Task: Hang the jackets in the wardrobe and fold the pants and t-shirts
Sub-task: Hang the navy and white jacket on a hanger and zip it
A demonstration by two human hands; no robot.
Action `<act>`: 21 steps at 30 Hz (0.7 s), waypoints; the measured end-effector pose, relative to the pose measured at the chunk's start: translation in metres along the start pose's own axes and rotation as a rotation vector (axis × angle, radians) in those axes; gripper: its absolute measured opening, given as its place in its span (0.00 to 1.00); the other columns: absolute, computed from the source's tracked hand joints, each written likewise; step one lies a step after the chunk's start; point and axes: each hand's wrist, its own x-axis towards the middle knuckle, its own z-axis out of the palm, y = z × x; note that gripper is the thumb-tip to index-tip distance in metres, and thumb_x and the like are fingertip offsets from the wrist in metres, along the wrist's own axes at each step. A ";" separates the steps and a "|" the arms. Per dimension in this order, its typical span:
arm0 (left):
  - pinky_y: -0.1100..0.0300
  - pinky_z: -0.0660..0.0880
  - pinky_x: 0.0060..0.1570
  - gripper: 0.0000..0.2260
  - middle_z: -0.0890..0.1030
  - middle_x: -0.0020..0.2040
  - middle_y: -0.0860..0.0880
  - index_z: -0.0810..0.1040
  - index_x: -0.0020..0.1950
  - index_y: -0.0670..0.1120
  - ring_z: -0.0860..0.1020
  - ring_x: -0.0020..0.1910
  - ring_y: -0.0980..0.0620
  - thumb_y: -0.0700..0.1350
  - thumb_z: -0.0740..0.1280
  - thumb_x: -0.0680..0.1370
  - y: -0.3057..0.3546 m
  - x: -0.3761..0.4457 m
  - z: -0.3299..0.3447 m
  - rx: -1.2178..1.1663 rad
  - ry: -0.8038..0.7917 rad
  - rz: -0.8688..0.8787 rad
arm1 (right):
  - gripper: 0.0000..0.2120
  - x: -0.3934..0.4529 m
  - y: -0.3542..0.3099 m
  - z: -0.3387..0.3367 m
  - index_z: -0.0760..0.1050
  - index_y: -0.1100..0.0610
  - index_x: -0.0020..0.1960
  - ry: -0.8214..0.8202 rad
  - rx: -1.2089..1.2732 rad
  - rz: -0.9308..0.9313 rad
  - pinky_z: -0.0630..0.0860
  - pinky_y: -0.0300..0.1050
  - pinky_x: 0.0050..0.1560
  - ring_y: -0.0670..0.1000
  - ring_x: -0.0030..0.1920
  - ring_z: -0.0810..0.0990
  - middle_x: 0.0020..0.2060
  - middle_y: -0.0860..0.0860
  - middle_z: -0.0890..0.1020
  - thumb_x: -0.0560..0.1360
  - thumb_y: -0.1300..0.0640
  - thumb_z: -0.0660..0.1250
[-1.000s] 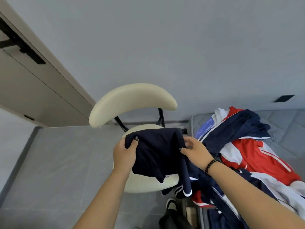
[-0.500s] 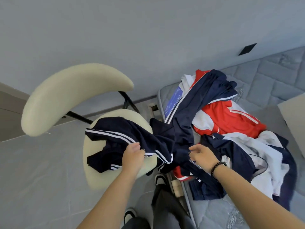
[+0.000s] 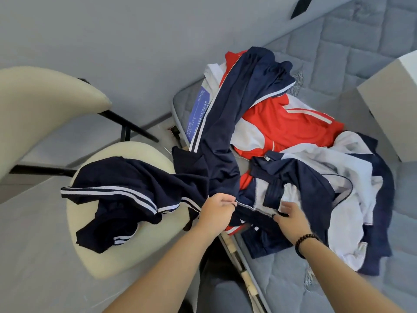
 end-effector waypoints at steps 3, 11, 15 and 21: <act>0.60 0.75 0.54 0.06 0.83 0.45 0.58 0.80 0.49 0.53 0.79 0.50 0.56 0.42 0.68 0.75 -0.002 0.009 0.012 0.013 -0.008 -0.018 | 0.23 0.005 -0.002 0.005 0.71 0.47 0.63 -0.109 0.061 -0.059 0.77 0.53 0.57 0.54 0.51 0.77 0.63 0.56 0.71 0.72 0.64 0.69; 0.55 0.77 0.55 0.08 0.85 0.45 0.53 0.79 0.50 0.50 0.82 0.51 0.51 0.38 0.67 0.75 0.001 -0.005 0.005 -0.071 -0.040 -0.078 | 0.26 0.010 -0.027 0.017 0.67 0.59 0.71 0.163 0.910 0.182 0.74 0.46 0.61 0.53 0.55 0.79 0.59 0.59 0.77 0.75 0.66 0.67; 0.65 0.75 0.48 0.09 0.85 0.49 0.49 0.79 0.55 0.46 0.82 0.49 0.54 0.37 0.66 0.76 0.013 -0.018 -0.013 -0.129 -0.027 -0.062 | 0.13 -0.003 -0.038 0.002 0.79 0.56 0.58 0.187 0.691 0.086 0.76 0.46 0.59 0.48 0.47 0.79 0.43 0.49 0.82 0.74 0.63 0.69; 0.67 0.74 0.45 0.13 0.83 0.49 0.53 0.76 0.60 0.46 0.80 0.46 0.58 0.37 0.66 0.77 0.030 -0.048 -0.034 -0.110 -0.042 -0.016 | 0.06 -0.063 -0.103 -0.019 0.84 0.56 0.48 -0.017 0.484 -0.293 0.77 0.42 0.56 0.47 0.51 0.82 0.46 0.48 0.85 0.74 0.63 0.70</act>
